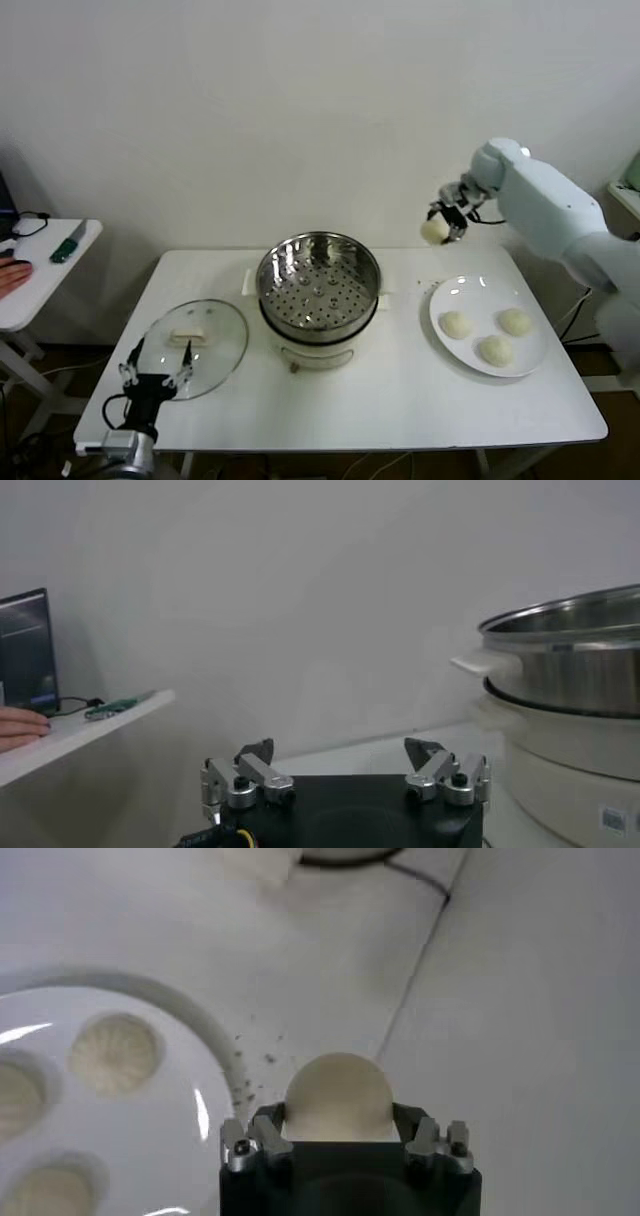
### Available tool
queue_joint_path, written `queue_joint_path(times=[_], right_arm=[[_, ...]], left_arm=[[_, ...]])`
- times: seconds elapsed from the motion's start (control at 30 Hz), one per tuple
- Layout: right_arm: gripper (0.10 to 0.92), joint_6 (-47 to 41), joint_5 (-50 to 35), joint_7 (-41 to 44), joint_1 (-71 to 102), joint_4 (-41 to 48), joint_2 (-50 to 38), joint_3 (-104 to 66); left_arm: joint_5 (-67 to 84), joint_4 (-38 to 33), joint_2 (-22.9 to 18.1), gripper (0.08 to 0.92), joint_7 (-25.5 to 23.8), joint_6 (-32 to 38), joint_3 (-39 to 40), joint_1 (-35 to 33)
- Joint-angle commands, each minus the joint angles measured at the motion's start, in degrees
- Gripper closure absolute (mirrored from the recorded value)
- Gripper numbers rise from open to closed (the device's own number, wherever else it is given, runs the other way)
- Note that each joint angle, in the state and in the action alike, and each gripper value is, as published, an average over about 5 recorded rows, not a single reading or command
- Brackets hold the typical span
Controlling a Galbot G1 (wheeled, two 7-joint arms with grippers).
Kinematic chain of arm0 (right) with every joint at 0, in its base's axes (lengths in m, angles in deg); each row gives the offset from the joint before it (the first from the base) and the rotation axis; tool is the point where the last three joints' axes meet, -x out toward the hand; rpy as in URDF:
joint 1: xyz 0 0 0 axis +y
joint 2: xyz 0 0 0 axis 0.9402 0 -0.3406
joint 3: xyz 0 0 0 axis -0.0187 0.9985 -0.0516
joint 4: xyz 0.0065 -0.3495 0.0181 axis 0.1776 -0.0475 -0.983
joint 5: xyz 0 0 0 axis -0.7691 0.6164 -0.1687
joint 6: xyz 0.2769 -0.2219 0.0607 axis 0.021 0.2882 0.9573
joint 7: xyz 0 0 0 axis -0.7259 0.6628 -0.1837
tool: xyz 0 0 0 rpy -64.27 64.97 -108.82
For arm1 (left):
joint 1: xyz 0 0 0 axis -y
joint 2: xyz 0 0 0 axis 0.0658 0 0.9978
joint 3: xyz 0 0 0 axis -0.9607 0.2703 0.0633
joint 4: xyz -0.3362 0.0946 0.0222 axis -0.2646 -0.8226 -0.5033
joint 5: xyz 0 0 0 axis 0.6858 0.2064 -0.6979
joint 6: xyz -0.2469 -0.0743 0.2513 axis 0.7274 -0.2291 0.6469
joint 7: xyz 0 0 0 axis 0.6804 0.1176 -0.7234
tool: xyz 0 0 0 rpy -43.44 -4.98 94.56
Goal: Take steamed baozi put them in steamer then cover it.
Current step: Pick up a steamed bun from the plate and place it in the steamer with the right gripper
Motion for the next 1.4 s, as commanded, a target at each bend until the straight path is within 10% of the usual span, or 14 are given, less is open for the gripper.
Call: queue_joint_path(times=[0.03, 0.73, 1.4], right_arm=[[0.313, 4.6, -9.7, 0.9, -12.7, -9.8, 6.0, 16.9], [0.308, 18.1, 18.2, -4.2, -0.6, -6.3, 23.6, 11.0], [0.299, 18.4, 21.1, -5.0, 4.4, -2.1, 25.5, 10.6]], left_arm=[[0.0, -0.1, 0.1, 0.177, 0.0, 0.1, 0.3, -0.3], [0.7, -1.3, 1.0, 0.177, 0.0, -0.3, 0.4, -0.6], [0.5, -1.0, 0.7, 0.177, 0.0, -0.4, 0.5, -0.5]])
